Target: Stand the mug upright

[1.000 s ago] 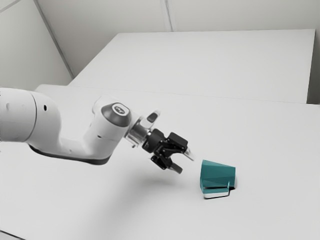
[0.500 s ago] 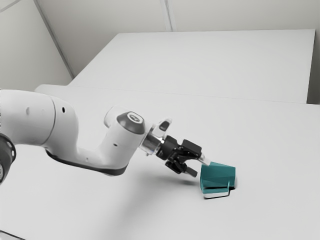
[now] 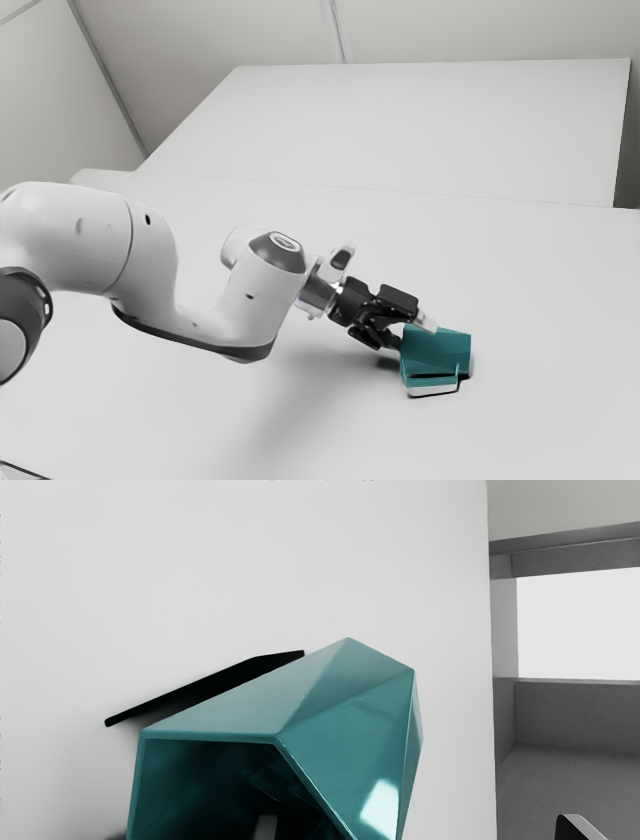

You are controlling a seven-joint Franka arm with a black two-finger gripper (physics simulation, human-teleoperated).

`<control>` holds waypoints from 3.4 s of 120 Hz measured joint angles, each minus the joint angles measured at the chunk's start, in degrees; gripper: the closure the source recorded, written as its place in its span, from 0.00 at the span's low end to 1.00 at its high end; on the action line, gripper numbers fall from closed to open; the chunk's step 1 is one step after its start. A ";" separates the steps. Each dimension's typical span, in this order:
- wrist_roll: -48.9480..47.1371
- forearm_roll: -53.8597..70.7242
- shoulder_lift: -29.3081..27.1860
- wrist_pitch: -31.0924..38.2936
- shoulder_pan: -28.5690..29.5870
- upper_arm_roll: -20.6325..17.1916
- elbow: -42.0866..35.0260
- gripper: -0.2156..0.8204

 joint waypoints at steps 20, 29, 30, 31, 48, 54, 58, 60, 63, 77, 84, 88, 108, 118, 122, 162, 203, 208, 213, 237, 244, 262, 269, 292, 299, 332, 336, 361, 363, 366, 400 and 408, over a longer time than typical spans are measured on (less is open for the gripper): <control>2.15 -1.21 0.55 0.45 -0.09 -0.03 0.08 0.25; 2.93 -1.41 0.66 0.54 -0.19 -0.03 0.15 0.31; 3.02 -1.43 0.67 0.55 -0.21 -0.04 0.16 0.32; 3.10 -1.44 0.68 0.56 -0.24 -0.05 0.16 0.32; 4.31 -1.70 0.99 0.68 -0.60 -0.11 0.17 0.43; 4.68 -1.87 1.08 0.69 -0.71 -0.12 0.17 0.46; 4.90 -1.98 1.15 0.71 -0.75 -0.12 0.18 0.49; 5.01 -2.03 1.18 0.71 -0.76 -0.14 0.18 0.50; 5.17 -2.11 1.26 0.71 -0.77 -0.17 0.18 0.51; 5.81 -2.41 1.44 0.69 -0.79 -0.20 0.18 0.59; 6.09 -2.53 1.46 0.66 -0.76 -0.21 0.17 0.64; 6.23 -2.57 1.46 0.64 -0.74 -0.21 0.17 0.66; 6.86 -2.84 1.48 0.48 -0.71 -0.21 0.17 0.79; 7.09 -2.87 1.46 0.42 -0.71 -0.21 0.17 0.85; 7.16 -2.88 1.48 0.40 -0.71 -0.21 0.18 0.86; 7.51 -2.97 -2.12 0.59 -0.97 -0.51 0.11 0.94; 0.96 22.39 -16.35 2.78 1.95 -0.31 -0.80 0.96; -0.74 28.20 -17.66 2.47 2.78 -0.04 -0.71 0.96; -2.58 34.32 -18.80 1.95 3.91 0.21 -0.51 0.96; -11.53 60.22 -20.07 -3.11 6.40 2.62 1.63 0.97; -13.90 65.71 -19.62 -4.64 6.68 2.84 2.13 0.97; -19.32 76.75 -17.41 -8.75 7.36 2.95 3.85 0.97; -21.11 79.93 -16.17 -10.06 7.56 2.96 4.28 0.97; -25.79 85.48 -12.25 -12.06 7.95 2.91 4.55 0.97; -26.93 86.68 -11.54 -12.27 8.02 2.88 4.56 0.97; -31.05 88.91 -9.95 -10.48 7.62 2.85 3.53 0.97; -31.44 88.96 -9.76 -10.18 7.53 2.85 3.27 0.97; -33.49 89.14 -8.95 -8.40 7.47 2.85 2.24 0.97; -33.63 89.14 -8.87 -8.29 7.49 2.85 2.20 0.97; -33.83 89.14 -8.77 -8.13 7.52 2.86 2.16 0.97; -35.64 89.16 -8.14 -6.69 7.53 2.86 1.37 0.97; -35.97 89.17 -8.04 -6.53 7.53 2.87 1.32 0.97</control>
